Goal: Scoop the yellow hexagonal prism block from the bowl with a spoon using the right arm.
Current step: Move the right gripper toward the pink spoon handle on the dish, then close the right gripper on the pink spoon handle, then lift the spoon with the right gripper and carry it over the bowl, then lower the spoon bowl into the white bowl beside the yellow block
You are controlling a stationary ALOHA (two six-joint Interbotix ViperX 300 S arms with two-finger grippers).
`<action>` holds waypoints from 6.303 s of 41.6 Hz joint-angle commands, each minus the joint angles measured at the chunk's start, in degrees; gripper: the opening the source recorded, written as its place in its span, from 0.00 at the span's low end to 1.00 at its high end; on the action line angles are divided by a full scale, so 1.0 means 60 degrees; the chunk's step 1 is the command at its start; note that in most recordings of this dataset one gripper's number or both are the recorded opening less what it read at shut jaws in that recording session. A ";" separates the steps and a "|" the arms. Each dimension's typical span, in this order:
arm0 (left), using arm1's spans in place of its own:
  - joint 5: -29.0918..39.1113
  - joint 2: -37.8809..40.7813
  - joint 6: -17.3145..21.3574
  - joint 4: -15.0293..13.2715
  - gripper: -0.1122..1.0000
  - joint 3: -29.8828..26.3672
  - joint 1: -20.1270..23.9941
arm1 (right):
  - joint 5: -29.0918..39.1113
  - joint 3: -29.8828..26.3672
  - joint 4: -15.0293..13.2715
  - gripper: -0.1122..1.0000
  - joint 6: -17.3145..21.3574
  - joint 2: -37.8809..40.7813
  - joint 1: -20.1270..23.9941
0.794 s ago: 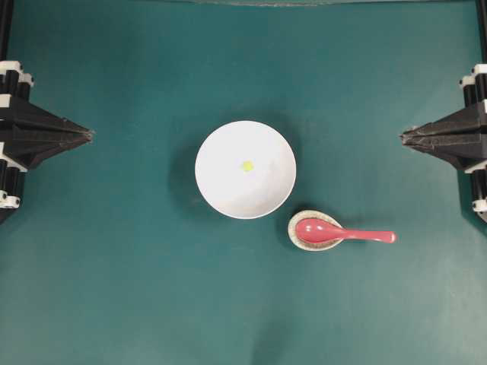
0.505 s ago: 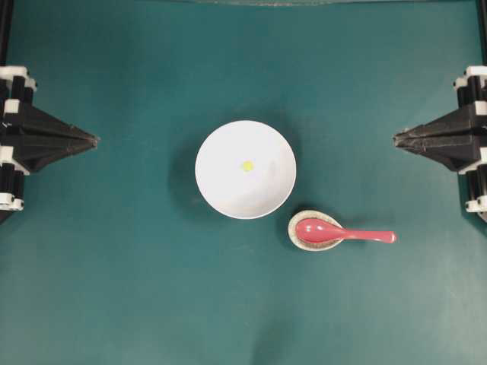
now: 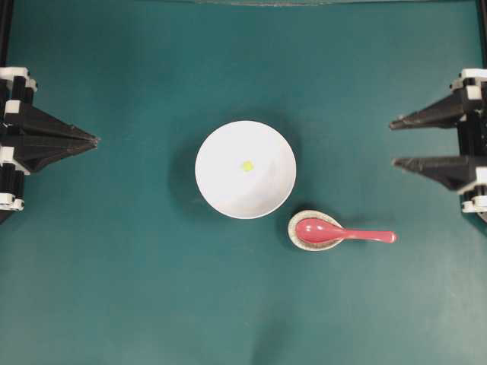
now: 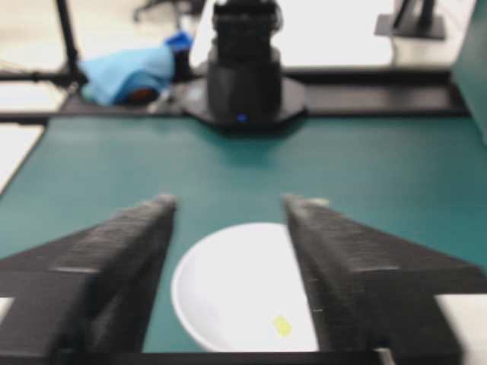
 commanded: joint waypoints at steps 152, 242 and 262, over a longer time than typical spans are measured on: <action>0.0293 0.0103 -0.0029 0.0073 0.10 -0.0161 0.0454 | -0.6475 0.0938 0.6152 0.33 -0.1304 0.6475 0.4702; 0.0366 0.0103 0.0088 0.0073 0.10 -0.0088 0.0762 | 0.7881 -0.6123 0.2622 0.33 -0.1597 0.8086 -0.1465; 0.0366 0.0103 0.0088 0.0073 0.10 -0.0103 0.0762 | 0.7939 -0.6533 0.2622 0.33 -0.1641 0.8730 -0.1333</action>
